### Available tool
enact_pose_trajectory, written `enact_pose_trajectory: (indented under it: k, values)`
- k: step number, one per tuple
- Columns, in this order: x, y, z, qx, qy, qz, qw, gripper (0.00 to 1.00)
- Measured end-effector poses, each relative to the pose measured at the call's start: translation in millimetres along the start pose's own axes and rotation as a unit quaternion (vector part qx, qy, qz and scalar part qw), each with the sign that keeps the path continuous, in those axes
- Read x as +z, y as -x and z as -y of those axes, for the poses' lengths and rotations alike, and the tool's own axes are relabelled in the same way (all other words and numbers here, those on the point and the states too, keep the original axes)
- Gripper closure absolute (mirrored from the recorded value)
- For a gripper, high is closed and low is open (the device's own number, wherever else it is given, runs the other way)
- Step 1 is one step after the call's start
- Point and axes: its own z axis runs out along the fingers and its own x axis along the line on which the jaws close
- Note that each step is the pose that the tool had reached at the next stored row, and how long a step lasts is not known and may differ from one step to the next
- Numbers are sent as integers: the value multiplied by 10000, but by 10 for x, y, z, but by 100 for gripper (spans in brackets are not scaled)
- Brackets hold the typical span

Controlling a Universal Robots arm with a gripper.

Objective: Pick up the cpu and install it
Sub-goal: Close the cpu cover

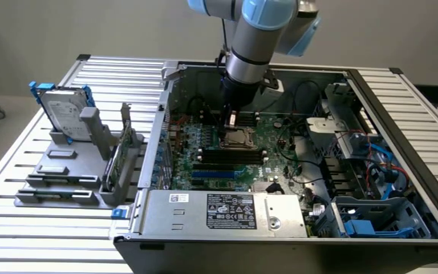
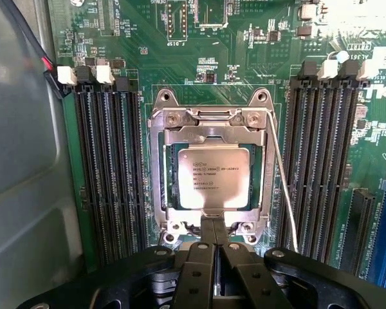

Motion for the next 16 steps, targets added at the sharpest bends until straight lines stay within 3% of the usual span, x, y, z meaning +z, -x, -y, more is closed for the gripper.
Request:
enact_pose_trajectory:
  k: [4, 9, 16]
  values:
    - [12, -3, 0, 1, -36, -1, 10000, 89]
    - [-68, -4, 41, 1, -86, -6, 10000, 89]
    - [-97, 13, 220, -3, -138, -30, 9999, 89]
